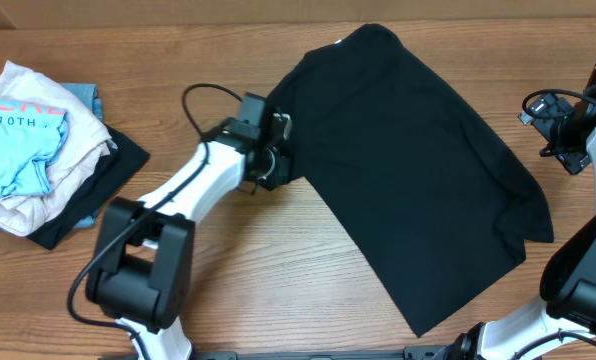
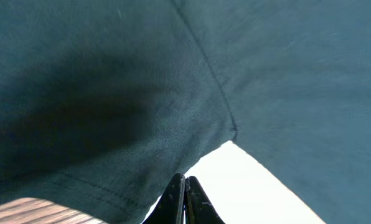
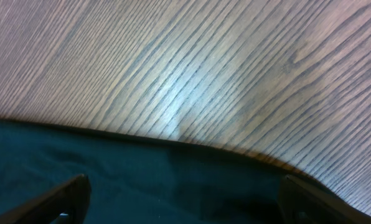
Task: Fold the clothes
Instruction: 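Grasp the t-shirt's left shoulder with the left gripper and pull it left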
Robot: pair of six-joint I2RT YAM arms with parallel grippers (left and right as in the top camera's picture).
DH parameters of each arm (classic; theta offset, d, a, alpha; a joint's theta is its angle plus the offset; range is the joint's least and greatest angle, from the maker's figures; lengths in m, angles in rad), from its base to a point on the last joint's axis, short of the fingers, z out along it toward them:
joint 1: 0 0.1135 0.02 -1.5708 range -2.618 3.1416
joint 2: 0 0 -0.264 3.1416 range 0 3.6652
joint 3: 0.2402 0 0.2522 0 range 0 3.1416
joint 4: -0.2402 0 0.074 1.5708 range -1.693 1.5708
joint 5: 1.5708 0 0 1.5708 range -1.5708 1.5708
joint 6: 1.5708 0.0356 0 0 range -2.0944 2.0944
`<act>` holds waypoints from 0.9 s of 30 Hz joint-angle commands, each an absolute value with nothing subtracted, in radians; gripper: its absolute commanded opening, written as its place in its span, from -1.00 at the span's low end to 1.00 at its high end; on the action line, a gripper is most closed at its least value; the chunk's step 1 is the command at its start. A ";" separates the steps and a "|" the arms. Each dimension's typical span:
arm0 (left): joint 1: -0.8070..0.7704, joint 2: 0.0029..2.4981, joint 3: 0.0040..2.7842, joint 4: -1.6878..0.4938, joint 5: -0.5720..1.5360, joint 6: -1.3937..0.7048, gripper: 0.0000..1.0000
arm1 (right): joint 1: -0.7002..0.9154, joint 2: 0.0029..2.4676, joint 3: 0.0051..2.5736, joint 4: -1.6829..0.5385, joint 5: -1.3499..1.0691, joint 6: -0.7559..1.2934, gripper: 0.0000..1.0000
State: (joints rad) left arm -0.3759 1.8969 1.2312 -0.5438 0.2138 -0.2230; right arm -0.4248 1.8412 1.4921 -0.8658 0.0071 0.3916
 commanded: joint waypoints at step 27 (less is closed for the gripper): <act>-0.454 2.000 1.256 -0.660 0.079 -0.606 -0.92 | -0.427 1.826 1.495 -0.863 0.010 0.389 1.00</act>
